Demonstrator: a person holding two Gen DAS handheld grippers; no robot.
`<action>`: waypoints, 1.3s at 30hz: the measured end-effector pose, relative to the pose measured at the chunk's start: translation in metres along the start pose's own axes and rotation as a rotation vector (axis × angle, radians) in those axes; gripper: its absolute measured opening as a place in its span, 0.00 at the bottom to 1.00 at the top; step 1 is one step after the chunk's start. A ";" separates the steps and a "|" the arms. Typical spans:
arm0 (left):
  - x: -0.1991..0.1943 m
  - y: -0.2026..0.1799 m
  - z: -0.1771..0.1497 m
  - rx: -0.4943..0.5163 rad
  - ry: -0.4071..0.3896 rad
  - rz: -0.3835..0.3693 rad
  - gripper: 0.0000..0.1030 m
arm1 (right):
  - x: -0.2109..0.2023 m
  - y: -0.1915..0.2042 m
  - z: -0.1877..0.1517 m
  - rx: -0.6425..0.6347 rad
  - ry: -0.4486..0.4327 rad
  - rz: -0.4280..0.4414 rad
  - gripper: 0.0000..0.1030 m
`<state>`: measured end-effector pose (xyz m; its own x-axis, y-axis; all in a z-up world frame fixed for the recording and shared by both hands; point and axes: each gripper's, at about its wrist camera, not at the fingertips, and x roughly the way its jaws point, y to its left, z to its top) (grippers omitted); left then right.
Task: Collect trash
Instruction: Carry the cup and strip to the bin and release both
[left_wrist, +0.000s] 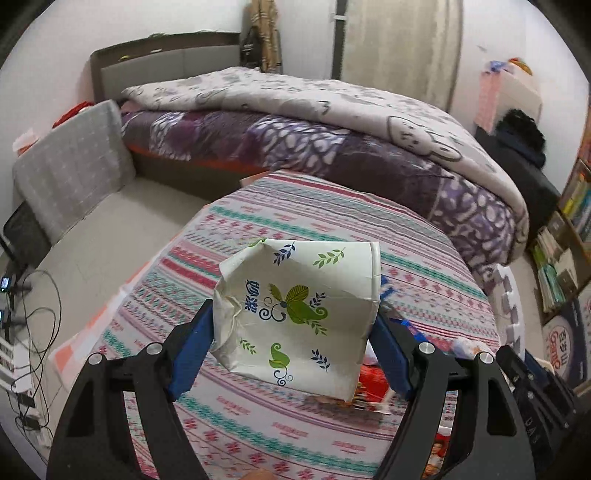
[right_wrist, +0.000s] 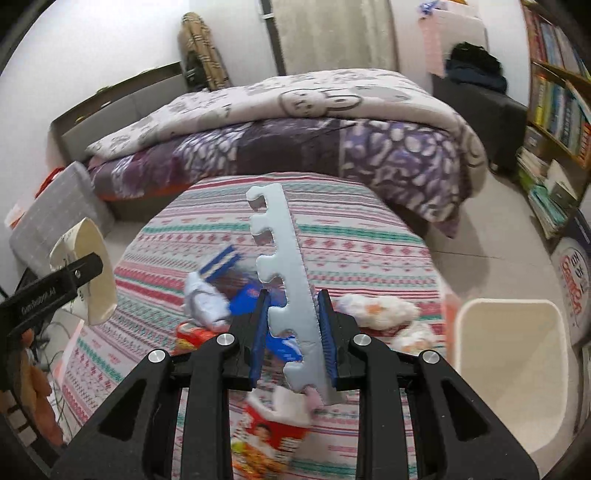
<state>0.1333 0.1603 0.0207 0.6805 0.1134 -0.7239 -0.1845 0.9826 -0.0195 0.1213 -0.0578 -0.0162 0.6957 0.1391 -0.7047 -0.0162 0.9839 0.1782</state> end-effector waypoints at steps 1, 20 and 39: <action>0.000 -0.006 -0.001 0.009 0.001 -0.007 0.75 | -0.001 -0.007 0.001 0.011 0.000 -0.009 0.24; -0.006 -0.122 -0.021 0.171 0.003 -0.137 0.75 | -0.025 -0.139 -0.006 0.252 0.056 -0.230 0.25; -0.022 -0.232 -0.059 0.338 0.048 -0.309 0.75 | -0.076 -0.236 -0.021 0.465 -0.035 -0.411 0.76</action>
<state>0.1192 -0.0788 -0.0001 0.6322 -0.1915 -0.7508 0.2687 0.9630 -0.0193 0.0574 -0.2986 -0.0193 0.6015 -0.2525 -0.7579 0.5675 0.8028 0.1830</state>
